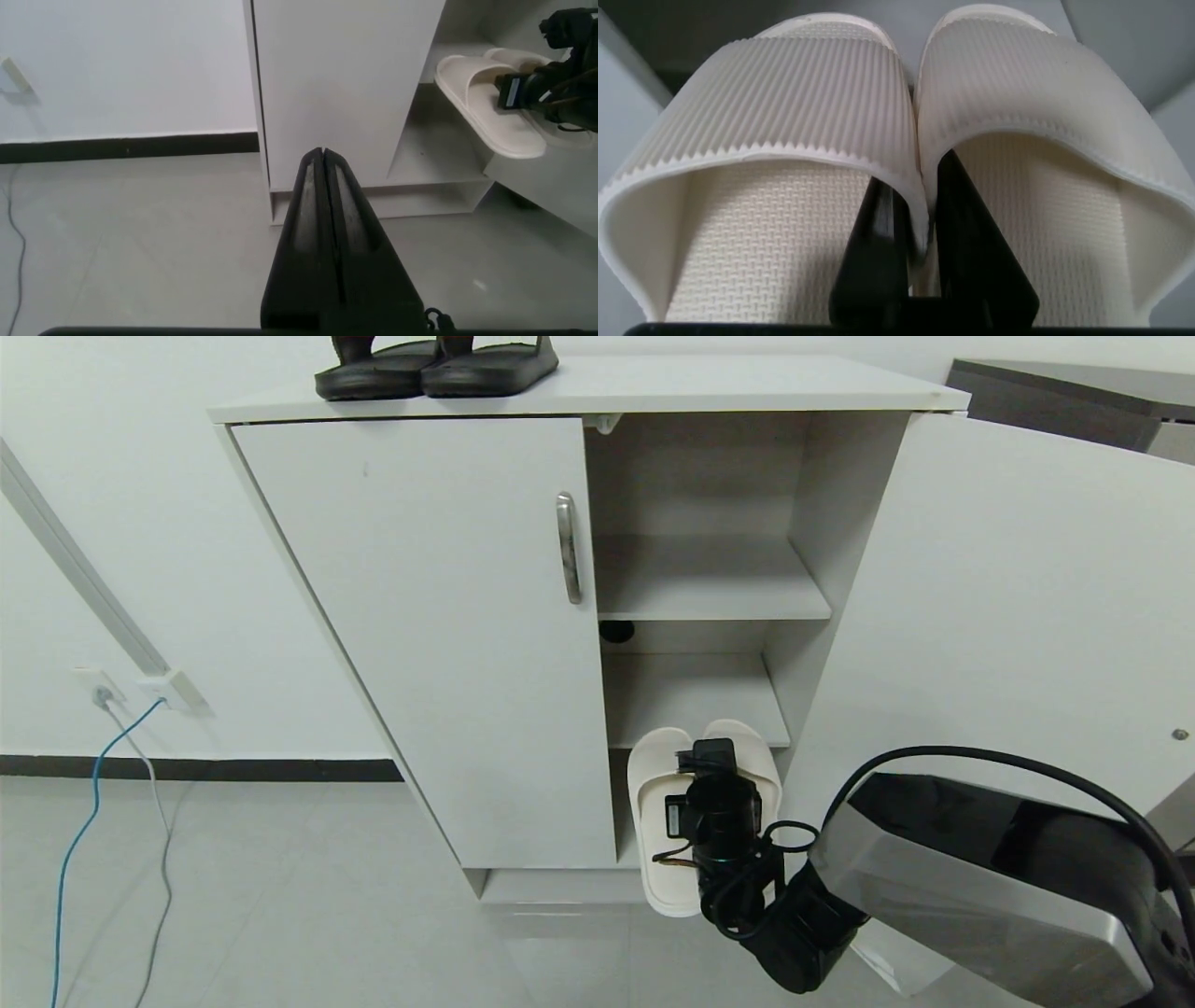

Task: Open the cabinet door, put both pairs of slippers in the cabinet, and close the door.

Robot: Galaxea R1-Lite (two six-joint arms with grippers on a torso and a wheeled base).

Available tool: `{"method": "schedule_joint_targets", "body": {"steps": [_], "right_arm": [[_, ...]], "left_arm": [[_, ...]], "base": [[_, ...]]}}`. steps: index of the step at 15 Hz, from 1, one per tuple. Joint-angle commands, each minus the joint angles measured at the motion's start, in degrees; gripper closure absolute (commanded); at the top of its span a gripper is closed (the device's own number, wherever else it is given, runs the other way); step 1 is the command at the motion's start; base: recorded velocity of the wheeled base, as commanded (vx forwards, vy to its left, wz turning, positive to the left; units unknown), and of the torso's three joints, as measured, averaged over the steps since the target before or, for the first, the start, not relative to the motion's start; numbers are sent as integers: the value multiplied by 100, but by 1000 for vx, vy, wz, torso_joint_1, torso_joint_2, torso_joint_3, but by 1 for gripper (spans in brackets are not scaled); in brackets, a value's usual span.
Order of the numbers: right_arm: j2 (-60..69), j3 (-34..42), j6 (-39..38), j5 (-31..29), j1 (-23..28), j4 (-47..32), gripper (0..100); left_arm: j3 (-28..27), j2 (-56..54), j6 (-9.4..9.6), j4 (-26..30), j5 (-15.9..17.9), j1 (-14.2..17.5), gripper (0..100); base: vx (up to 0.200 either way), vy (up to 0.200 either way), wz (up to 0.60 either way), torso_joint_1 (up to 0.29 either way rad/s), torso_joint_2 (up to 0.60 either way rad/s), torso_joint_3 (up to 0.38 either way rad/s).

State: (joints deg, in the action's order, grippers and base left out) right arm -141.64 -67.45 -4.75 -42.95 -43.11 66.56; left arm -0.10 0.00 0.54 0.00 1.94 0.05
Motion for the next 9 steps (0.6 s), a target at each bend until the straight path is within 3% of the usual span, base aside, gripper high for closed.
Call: {"method": "schedule_joint_targets", "body": {"steps": [1,5,9], "right_arm": [[-13,4,1,-3,4,-3,100],[31,21,10,-12,4,24,100],[23,30,45,-3,4,94,100]], "left_arm": [[1,9,-1,0,0,4,100],[1,0,-1,0,0,4,100],[1,0,-18,0,-9,4,100]], "base": [[200,0,0,-7,2,7],[200,0,0,5,5,5],[0,0,0,0,0,0]]}}
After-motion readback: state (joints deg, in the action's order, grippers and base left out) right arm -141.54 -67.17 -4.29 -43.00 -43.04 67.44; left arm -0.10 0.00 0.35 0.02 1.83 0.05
